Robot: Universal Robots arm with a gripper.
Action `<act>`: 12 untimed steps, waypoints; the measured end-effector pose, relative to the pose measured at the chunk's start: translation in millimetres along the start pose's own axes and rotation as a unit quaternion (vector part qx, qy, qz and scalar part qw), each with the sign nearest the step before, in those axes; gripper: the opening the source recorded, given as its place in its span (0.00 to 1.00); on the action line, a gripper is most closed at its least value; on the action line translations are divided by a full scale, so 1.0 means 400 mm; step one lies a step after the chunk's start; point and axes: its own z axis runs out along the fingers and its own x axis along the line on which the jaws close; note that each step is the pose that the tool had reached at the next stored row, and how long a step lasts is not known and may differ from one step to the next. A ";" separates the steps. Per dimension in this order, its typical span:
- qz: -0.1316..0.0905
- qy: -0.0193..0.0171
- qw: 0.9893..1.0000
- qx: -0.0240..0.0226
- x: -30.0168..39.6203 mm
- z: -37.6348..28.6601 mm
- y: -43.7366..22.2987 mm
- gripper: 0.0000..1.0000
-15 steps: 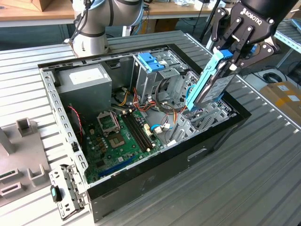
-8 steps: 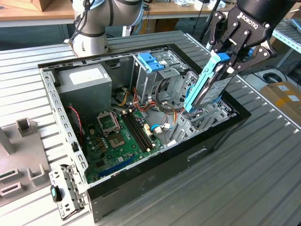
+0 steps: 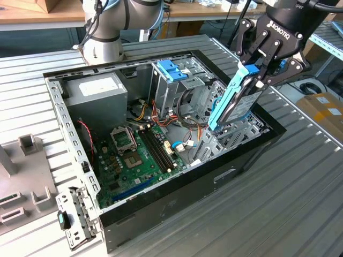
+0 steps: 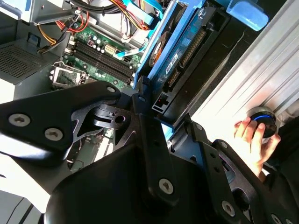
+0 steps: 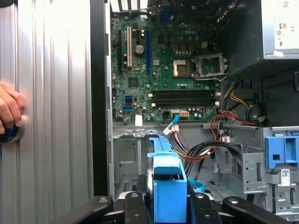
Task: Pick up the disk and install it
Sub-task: 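Insert the disk into the insertion slot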
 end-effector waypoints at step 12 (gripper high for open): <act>0.000 0.000 1.000 0.000 0.004 0.022 0.000 0.37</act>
